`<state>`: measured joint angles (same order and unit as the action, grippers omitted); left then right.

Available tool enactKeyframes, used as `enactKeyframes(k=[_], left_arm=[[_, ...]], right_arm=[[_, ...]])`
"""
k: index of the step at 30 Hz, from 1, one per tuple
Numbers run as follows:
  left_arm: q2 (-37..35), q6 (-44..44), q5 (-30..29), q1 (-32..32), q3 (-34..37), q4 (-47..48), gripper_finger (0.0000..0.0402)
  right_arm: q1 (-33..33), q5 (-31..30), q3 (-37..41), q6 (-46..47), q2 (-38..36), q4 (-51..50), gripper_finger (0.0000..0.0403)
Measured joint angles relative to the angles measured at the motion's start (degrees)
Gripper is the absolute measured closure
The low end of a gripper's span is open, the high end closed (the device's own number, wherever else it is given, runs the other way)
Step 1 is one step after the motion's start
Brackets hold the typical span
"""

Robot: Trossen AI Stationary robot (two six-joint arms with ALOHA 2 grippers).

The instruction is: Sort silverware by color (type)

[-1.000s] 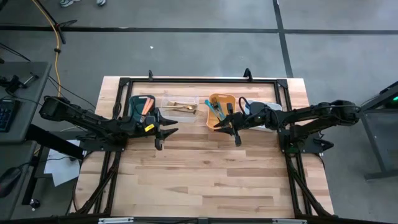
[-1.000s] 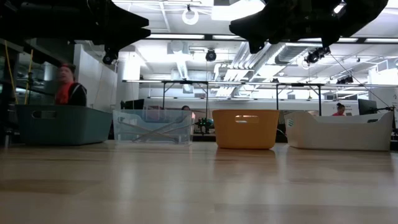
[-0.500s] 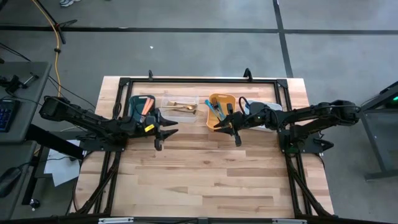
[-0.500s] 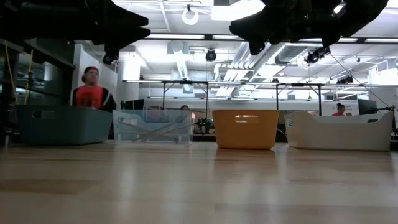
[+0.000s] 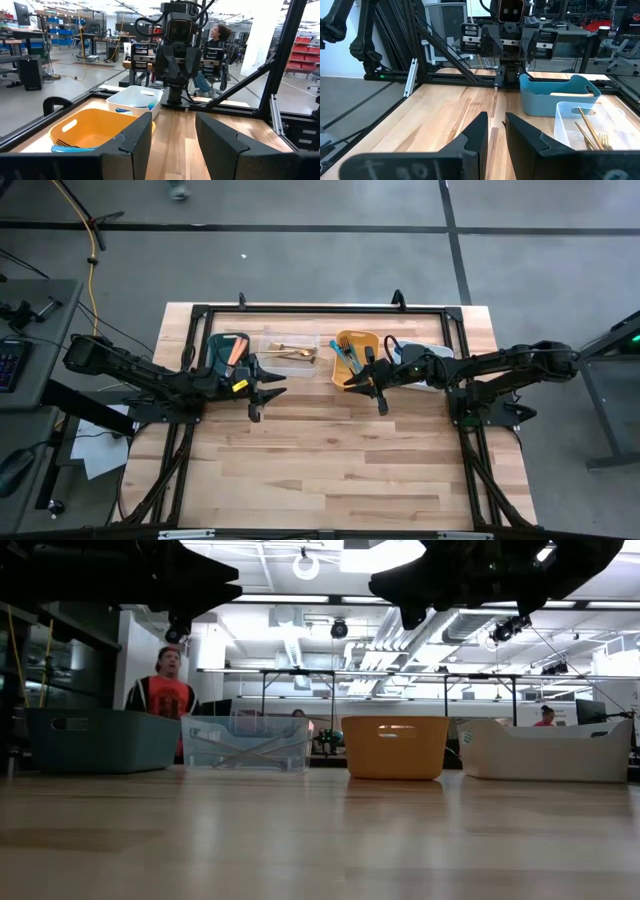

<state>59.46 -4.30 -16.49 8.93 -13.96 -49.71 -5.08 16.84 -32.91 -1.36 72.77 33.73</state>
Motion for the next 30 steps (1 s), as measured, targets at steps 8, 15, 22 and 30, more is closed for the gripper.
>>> enactKeyframes(k=[8,15,22,30], left_arm=[[-0.01,0.04,-0.16,0.00,0.00,-0.04,0.0257],[0.00,0.06,-0.38,0.00,0.00,-0.09,0.0257],[0.00,1.40,-0.50,0.00,0.00,-0.11,0.0257],[0.00,1.46,-0.57,-0.01,0.00,-0.10,0.0257]], right_arm=[[0.00,0.00,0.00,-0.08,0.00,-0.01,0.0341],[0.00,0.00,0.00,-0.10,0.00,-0.01,0.0341],[0.00,0.00,0.00,-1.15,0.00,-0.01,0.0341],[0.00,0.01,0.00,-1.06,0.00,0.01,0.0341]])
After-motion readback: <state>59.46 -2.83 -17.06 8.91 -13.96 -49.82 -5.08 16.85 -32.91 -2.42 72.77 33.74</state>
